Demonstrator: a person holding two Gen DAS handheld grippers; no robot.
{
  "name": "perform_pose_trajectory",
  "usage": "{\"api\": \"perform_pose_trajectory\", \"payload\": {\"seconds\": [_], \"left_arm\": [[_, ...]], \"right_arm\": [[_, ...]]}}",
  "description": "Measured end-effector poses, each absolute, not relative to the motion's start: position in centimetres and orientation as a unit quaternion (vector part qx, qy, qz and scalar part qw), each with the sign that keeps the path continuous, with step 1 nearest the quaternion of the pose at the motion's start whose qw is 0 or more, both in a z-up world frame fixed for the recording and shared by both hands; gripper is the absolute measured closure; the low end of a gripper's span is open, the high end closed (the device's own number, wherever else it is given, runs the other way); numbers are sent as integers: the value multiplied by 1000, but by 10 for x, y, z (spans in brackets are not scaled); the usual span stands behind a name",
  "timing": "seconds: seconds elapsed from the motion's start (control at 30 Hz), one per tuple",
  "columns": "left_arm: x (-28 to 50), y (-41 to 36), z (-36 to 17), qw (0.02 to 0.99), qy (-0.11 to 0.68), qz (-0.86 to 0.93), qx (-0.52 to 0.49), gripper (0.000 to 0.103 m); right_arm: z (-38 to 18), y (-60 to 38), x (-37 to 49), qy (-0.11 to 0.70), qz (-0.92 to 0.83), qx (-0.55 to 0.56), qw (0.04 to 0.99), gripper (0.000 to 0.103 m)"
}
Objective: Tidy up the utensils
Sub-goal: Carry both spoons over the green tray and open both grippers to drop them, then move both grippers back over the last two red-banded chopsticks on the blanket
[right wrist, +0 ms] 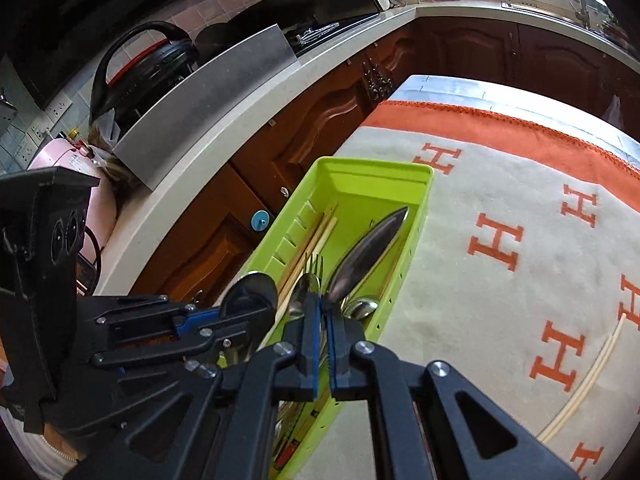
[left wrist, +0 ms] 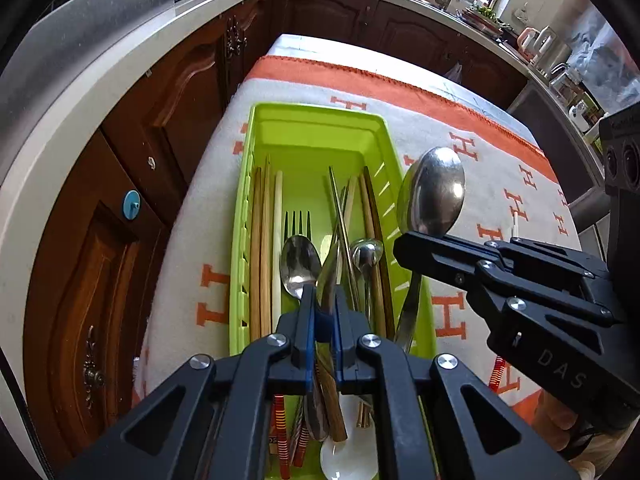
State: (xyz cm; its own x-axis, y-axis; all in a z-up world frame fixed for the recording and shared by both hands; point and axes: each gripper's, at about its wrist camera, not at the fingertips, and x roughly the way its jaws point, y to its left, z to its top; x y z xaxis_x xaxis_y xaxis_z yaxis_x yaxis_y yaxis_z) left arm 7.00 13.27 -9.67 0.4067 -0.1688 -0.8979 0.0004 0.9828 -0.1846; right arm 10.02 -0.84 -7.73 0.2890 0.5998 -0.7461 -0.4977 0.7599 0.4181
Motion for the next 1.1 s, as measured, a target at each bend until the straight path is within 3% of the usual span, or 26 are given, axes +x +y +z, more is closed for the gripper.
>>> {"api": "perform_pose_trajectory", "payload": {"seconds": [0.17,0.33,0.63,1.1], "left_arm": [[71,127,-105,833,546,-49,-76,95],[70,125,-101,838,539,-40,-71,62],[63,129,-83,852,520,-25,-63,40],[49,91,-63,863,500,-57,-51,34]], "right_arm": [[-85,-1,104,498,332,43,800,100],[-90,-1,112,503,316,47,803,97],[-88,-14,109,509,306,71,802,97],[-77,-87,78,508,238,113,820,96]]}}
